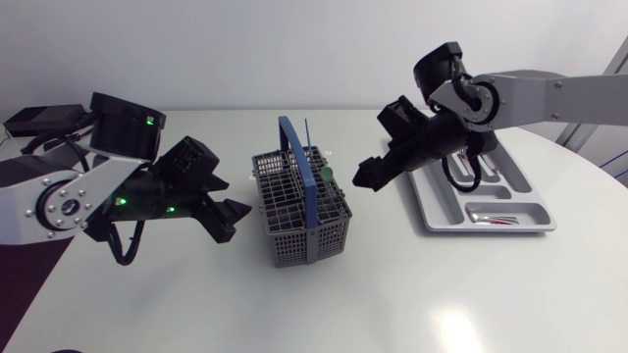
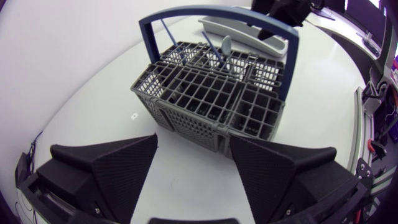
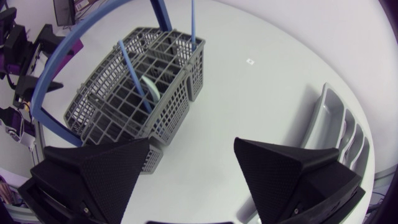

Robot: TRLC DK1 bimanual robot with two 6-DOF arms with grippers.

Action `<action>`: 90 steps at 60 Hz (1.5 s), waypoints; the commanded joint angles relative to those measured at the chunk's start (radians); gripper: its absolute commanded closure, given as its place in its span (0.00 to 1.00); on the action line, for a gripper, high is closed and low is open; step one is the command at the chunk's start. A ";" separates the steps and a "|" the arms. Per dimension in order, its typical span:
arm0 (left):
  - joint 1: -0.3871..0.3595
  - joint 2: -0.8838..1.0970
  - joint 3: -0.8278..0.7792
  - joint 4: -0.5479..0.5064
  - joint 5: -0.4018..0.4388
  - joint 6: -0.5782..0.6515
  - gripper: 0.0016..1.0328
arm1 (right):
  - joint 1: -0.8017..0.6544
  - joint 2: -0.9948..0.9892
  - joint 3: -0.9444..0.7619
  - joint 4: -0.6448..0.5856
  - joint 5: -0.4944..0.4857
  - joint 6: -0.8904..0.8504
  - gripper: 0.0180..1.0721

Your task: Unload the cutlery basket into the drawer organizer.

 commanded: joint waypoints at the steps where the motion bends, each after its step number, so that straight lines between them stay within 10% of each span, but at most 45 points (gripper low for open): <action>1: 0.011 0.062 -0.020 0.046 -0.025 0.012 0.22 | 0.024 -0.001 -0.053 0.017 0.007 0.005 0.08; 53: 0.131 0.336 0.150 0.201 -0.043 0.058 0.22 | 0.323 -0.117 -0.162 0.006 0.083 0.098 0.08; 71: 0.200 0.099 0.150 0.045 0.036 0.096 0.19 | 0.202 -0.205 -0.122 0.000 0.063 0.029 0.08; 90: 0.105 -0.122 0.127 -0.151 0.064 0.085 0.19 | 0.168 -0.154 -0.080 0.091 0.030 0.022 0.08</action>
